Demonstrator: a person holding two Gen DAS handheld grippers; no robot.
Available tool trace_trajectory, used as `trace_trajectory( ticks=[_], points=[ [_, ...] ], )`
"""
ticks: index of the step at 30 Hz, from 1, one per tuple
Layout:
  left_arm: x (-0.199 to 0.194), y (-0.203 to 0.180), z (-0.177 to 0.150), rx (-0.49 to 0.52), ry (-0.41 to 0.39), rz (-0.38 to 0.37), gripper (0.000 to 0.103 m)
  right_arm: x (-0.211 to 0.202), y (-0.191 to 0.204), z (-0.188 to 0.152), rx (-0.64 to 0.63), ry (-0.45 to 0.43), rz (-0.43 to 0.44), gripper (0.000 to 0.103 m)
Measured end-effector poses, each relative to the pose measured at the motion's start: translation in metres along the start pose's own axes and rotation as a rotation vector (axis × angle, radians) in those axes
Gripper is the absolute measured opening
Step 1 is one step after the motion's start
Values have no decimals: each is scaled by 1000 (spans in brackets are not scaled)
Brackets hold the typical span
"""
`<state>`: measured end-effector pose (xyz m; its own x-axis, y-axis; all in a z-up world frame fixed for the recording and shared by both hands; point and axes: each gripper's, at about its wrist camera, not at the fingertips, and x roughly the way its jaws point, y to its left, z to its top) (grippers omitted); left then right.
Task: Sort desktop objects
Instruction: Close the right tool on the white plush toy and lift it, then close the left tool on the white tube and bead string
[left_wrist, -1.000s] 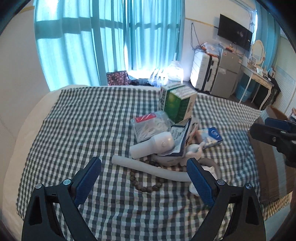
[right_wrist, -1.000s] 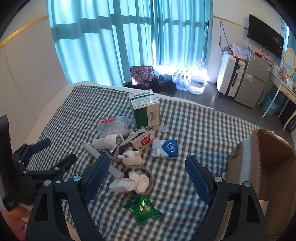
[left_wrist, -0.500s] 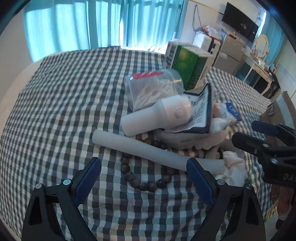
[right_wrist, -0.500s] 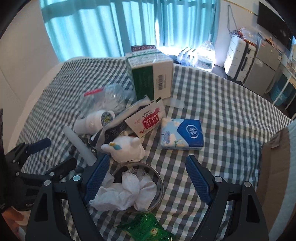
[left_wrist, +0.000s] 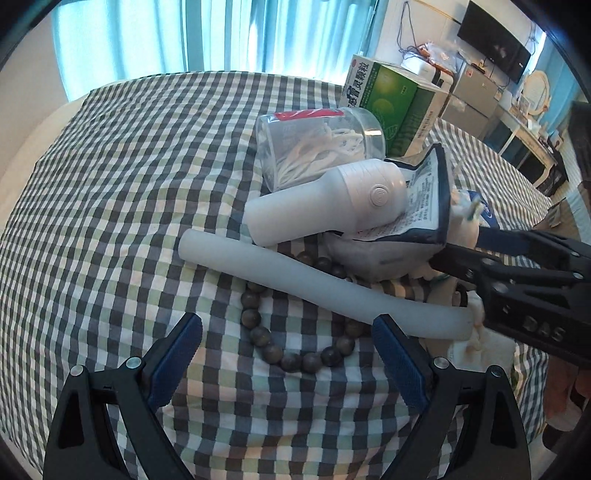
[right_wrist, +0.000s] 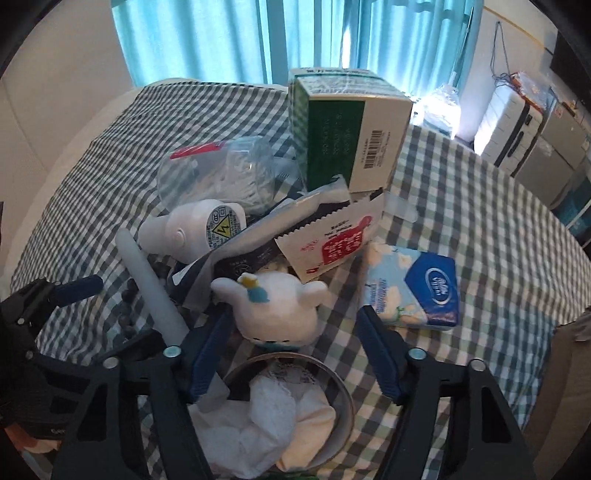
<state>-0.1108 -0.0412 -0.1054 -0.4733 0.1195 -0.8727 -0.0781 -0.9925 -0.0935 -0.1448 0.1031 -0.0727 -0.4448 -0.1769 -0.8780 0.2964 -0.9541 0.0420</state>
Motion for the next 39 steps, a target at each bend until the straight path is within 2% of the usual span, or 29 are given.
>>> trace_trajectory(
  ticks=[1, 2, 7, 12, 15, 25, 27, 28, 29, 30, 31, 32, 34, 39],
  points=[
    [-1, -2, 0, 4, -2, 3, 96, 1, 0, 1, 0, 5, 9, 48],
    [-2, -3, 0, 7, -4, 5, 96, 1, 0, 1, 0, 2, 6, 46],
    [-8, -10, 6, -26, -5, -15, 96, -11, -4, 1, 22, -42, 2, 46],
    [-7, -9, 9, -161, 71, -144, 96, -47, -9, 5, 44, -162, -45, 46],
    [3, -11, 10, -206, 114, -141, 96, -58, -11, 5, 43, -204, -45, 46],
    [29, 17, 21, -428, 66, -163, 96, -51, -17, 3, 69, -187, 20, 46],
    [31, 18, 21, -415, 45, -156, 95, -53, -19, 3, 75, -192, 27, 46],
    [29, 15, 21, -384, 26, -134, 86, -54, -20, 3, 77, -194, 27, 46],
    [28, 12, 21, -353, 18, -105, 63, -55, -20, 4, 80, -196, 23, 46],
    [26, 8, 22, -316, 16, -73, 52, -56, -22, 5, 83, -198, 20, 46],
    [24, 6, 23, -283, 13, -60, 37, -56, -24, 5, 89, -200, 19, 46],
    [22, 6, 24, -274, 7, -79, 27, -56, -25, 5, 92, -200, 20, 46],
    [16, 11, 24, -287, -10, -104, 19, -57, -28, 5, 107, -201, 23, 46],
    [-7, 5, 20, -229, -57, -33, 17, -59, -30, 4, 109, -199, 21, 46]
  ],
)
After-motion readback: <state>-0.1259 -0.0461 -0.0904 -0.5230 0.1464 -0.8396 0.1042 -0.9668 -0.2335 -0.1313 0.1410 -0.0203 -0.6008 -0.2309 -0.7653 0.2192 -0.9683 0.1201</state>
